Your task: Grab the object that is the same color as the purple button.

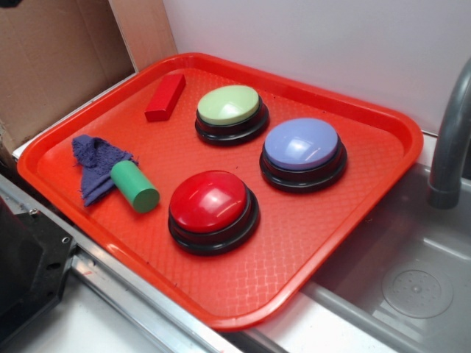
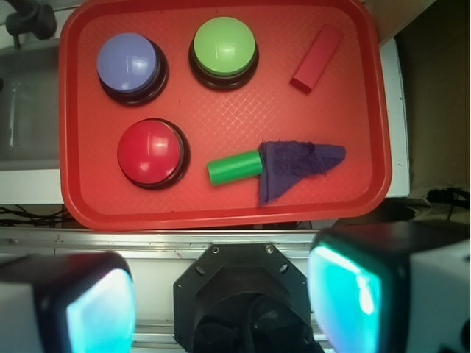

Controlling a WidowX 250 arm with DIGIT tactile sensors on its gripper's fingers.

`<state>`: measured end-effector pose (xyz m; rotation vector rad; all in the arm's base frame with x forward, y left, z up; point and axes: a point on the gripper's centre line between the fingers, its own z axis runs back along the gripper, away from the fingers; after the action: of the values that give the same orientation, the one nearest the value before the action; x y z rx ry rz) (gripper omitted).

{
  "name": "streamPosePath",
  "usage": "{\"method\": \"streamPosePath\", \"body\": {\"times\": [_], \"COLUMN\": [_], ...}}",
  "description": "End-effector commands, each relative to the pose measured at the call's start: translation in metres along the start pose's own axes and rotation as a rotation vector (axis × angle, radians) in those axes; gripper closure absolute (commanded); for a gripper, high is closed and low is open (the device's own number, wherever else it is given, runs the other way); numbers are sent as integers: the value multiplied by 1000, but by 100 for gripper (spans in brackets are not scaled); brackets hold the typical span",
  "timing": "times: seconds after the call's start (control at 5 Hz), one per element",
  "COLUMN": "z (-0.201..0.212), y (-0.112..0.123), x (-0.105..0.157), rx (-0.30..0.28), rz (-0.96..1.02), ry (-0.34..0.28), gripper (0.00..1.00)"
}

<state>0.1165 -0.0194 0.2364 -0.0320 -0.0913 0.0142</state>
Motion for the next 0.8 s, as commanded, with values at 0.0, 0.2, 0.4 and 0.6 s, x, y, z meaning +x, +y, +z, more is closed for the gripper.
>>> {"method": "streamPosePath", "body": {"times": [0.0, 0.2, 0.4, 0.6], "z": [0, -24, -51, -84], "y": [0, 10, 23, 43], "x": [0, 10, 24, 35], "rx": [0, -7, 5, 34], "rz": [0, 251, 462, 708], "ry": [0, -19, -23, -80], "gripper": [0, 0, 0, 0]}}
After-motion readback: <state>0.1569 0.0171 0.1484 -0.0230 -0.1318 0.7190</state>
